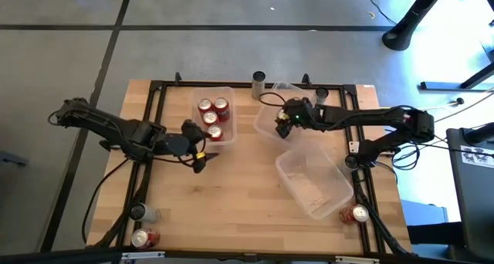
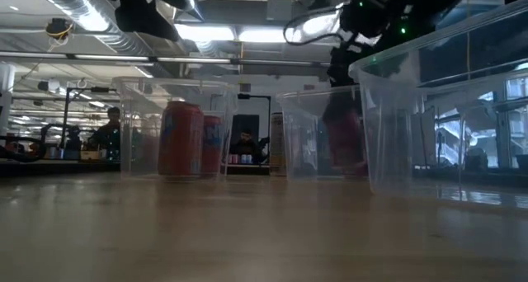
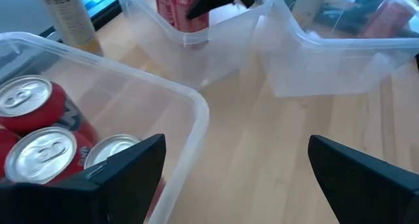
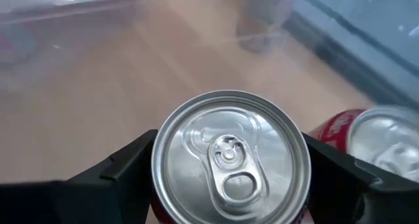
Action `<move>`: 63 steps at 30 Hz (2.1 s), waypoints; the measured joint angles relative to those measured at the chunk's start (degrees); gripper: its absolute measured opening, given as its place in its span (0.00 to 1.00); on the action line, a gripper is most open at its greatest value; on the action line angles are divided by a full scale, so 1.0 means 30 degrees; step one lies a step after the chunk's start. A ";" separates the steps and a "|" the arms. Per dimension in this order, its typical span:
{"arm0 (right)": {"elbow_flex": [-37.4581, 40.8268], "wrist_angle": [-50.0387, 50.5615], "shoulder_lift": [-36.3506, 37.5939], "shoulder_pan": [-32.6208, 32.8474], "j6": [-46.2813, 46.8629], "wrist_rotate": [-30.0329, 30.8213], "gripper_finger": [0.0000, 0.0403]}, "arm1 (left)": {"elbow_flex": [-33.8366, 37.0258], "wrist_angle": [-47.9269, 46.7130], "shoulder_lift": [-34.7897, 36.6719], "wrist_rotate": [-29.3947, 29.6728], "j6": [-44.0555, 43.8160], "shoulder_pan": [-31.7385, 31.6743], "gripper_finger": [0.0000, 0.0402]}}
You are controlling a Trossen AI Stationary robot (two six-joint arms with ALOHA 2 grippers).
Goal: Sort soda cans
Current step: Put the red-white soda can into the top right transparent bin
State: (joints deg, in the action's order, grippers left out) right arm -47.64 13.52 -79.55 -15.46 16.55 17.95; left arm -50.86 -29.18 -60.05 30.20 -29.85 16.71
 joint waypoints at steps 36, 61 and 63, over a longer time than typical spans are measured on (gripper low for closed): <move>-0.0012 0.3021 0.1510 -0.0606 0.0225 -0.1017 0.80 | 0.0301 0.0947 -0.0226 0.0175 0.0185 0.0000 0.90; -0.0138 0.3379 -0.0362 -0.0606 0.0173 -0.0990 0.80 | 0.0301 0.0950 -0.0219 0.0167 0.0512 0.0000 0.90; -0.0128 0.3386 -0.0362 -0.0606 0.0169 -0.1009 0.80 | 0.0301 0.0950 -0.0219 0.0166 0.0512 0.0000 0.90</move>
State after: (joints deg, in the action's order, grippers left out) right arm -48.02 23.68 -80.64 -17.28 17.06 14.92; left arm -49.95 -26.33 -60.71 30.69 -28.32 16.71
